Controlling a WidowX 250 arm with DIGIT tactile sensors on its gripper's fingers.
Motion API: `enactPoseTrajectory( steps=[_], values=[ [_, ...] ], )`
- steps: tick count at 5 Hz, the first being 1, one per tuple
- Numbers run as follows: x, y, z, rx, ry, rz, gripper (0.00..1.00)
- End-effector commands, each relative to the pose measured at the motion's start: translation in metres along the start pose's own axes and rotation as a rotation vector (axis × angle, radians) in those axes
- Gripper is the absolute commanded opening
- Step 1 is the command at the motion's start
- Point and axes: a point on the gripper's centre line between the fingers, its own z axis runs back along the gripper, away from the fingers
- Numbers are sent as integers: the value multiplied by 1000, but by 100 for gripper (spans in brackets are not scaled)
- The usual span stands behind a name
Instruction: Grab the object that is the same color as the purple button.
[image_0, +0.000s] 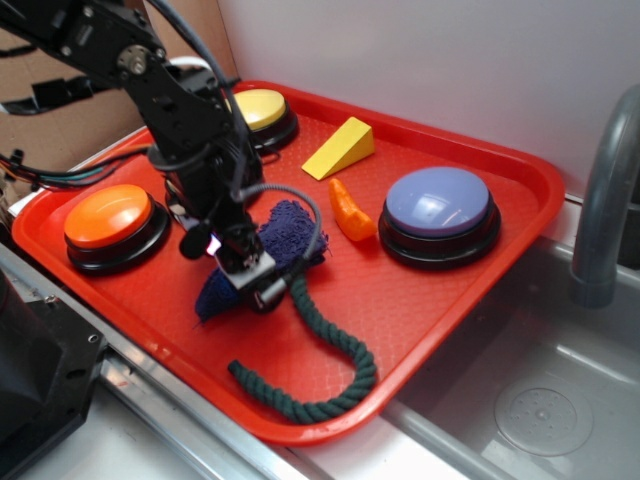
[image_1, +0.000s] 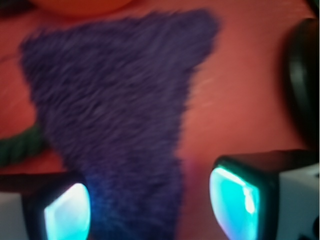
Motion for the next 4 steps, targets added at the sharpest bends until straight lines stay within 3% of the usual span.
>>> enactPoseTrajectory(
  steps=[1, 2, 3, 4],
  values=[
    [1, -11, -5, -14, -42, -50, 100],
    [1, -11, -7, -3, -43, -57, 0],
    [5, -4, -2, 0, -51, -26, 0],
    [15, 7, 19, 39, -34, 2, 0]
  ],
)
